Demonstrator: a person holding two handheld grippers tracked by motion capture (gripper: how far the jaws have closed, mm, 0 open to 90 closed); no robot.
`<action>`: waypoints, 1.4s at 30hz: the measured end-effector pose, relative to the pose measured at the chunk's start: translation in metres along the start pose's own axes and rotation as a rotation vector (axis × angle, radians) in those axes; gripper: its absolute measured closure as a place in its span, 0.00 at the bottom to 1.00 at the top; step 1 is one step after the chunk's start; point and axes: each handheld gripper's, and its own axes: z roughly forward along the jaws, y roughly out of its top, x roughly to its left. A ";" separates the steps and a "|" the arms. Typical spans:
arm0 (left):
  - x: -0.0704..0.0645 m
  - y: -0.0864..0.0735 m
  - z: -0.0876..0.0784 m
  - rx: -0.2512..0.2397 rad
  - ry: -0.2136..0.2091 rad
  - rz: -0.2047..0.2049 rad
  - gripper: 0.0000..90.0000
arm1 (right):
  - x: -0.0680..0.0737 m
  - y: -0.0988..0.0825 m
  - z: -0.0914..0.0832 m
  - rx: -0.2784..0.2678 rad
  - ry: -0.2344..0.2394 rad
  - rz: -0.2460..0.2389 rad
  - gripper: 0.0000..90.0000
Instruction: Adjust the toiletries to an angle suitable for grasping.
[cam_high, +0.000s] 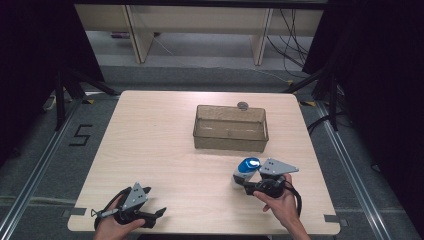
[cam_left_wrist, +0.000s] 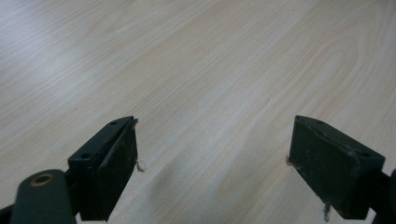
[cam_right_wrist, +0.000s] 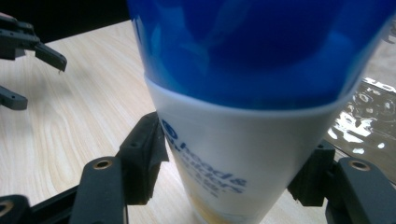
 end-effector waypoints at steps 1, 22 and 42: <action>0.000 0.000 0.000 -0.001 0.000 0.000 0.17 | -0.002 0.000 0.000 0.009 -0.010 -0.015 0.44; 0.001 0.000 0.003 -0.006 -0.011 -0.007 0.17 | -0.006 0.007 -0.003 -0.020 -0.022 -0.012 0.55; 0.000 0.001 0.002 -0.004 -0.022 -0.020 0.17 | -0.007 0.011 -0.011 -0.049 -0.058 0.009 0.60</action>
